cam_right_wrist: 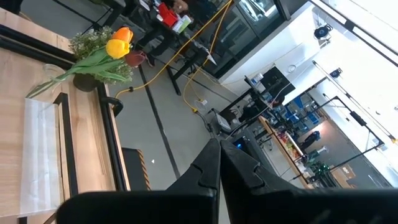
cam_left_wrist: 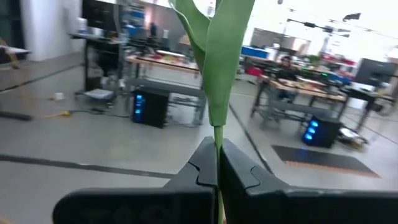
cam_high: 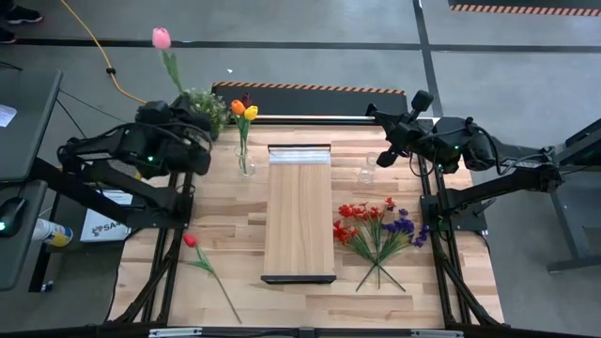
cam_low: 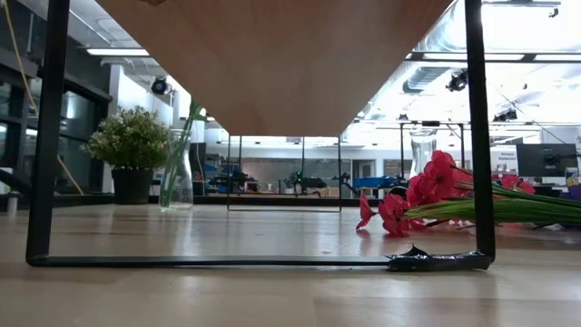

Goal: Pick and place flowers into a vace then onto a shelf
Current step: Put the pink tulip into the left transparent vase

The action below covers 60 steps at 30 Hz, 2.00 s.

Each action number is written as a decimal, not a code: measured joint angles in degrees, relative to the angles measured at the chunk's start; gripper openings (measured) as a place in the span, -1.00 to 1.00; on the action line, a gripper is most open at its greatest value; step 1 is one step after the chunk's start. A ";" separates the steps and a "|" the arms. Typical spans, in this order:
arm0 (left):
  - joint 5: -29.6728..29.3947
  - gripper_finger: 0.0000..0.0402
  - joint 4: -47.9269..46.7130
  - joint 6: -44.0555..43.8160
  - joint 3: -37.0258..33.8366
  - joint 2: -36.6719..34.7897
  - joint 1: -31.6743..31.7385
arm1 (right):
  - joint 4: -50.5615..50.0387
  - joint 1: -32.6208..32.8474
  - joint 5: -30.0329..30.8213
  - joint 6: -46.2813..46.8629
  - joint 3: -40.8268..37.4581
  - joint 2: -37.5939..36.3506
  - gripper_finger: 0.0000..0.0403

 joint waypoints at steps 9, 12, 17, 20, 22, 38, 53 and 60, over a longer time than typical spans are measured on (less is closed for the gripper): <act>0.11 -0.84 0.16 -7.78 -4.47 0.88 4.00 | 0.00 0.02 0.03 0.00 0.00 0.00 -1.00; 0.10 -0.84 0.11 -15.37 -9.68 0.79 3.99 | 0.00 0.02 0.04 0.00 0.00 0.00 -1.00; 0.17 -0.84 0.44 -26.17 -16.99 0.80 3.99 | 0.00 0.02 0.04 -0.24 0.00 0.00 -1.00; 0.17 -0.84 2.26 -29.15 -19.91 0.82 3.99 | 0.00 0.02 0.07 -0.38 0.00 0.00 -1.00; 0.17 -0.84 4.98 -28.88 -21.48 0.82 3.99 | 0.00 0.02 0.37 -0.44 0.00 0.00 -1.00; 0.00 -0.84 19.45 -18.51 -28.09 1.42 3.99 | -0.02 0.02 0.96 -0.44 0.00 0.02 -1.00; 0.05 -0.84 20.98 -18.46 -28.72 4.25 6.58 | -0.02 0.04 0.94 -0.44 0.00 0.02 -1.00; 0.09 -0.84 21.70 -18.45 -28.70 4.66 8.58 | -0.02 0.04 0.92 -0.44 0.00 0.02 -1.00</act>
